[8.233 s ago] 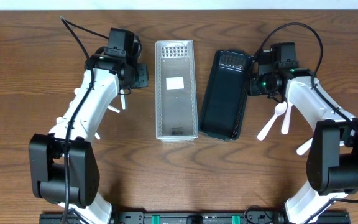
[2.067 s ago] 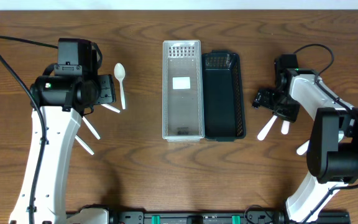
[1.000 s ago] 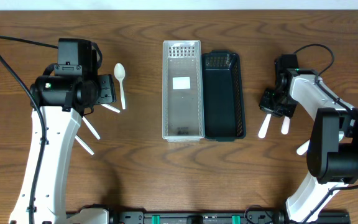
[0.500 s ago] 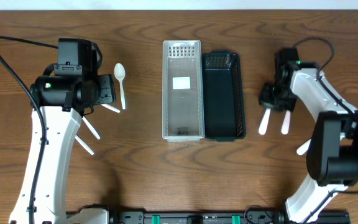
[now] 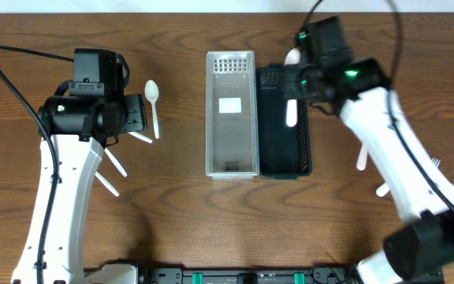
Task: Pack container
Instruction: 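Place the white spoon into the green caddy and release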
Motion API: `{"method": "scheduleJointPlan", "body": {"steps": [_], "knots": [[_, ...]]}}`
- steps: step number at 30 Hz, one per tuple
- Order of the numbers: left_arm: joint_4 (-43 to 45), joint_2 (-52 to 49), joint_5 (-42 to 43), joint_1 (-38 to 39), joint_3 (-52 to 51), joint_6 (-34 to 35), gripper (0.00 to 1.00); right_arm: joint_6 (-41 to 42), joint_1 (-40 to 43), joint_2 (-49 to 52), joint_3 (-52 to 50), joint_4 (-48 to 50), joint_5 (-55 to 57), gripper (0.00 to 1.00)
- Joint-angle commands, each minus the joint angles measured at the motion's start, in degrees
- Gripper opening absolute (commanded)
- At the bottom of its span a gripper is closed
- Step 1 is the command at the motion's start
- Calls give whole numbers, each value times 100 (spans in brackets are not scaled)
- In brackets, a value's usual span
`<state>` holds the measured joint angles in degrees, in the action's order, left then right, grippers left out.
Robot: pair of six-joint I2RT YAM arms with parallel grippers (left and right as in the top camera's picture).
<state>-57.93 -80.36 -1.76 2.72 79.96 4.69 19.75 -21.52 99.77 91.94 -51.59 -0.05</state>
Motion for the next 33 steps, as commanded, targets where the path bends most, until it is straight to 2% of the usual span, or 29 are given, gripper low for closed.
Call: {"method": "scheduleJointPlan", "body": {"steps": [1,4,8,9,10,13,19,23,29,30,33], "knots": [[-17,33,-63,-20,90,48,65,208,-44,704,-256,-31,85,1],[-17,33,-63,-20,90,48,65,205,-48,1231,-282,-70,-55,1],[-17,33,-63,-20,90,48,65,201,-48,1451,-282,-4,-208,6],[-17,33,-63,-20,90,48,65,151,-48,1429,-275,28,-214,13],[-17,33,-63,-20,90,48,65,68,-48,1397,-258,42,-238,26],[-17,33,-63,-20,90,48,65,-162,-37,1228,-85,-11,-260,45],[-17,33,-66,-20,90,46,65,-149,330,424,470,-380,-122,50],[-31,33,-63,-20,90,48,65,-48,1054,-127,481,-673,361,60],[-33,33,-63,-20,90,48,66,-48,2361,-9,258,-1163,411,72],[-33,33,-66,-20,90,48,72,-48,2516,37,133,-1130,409,72],[-33,33,-63,-20,90,48,75,-48,2828,205,-356,-907,400,72]]}}
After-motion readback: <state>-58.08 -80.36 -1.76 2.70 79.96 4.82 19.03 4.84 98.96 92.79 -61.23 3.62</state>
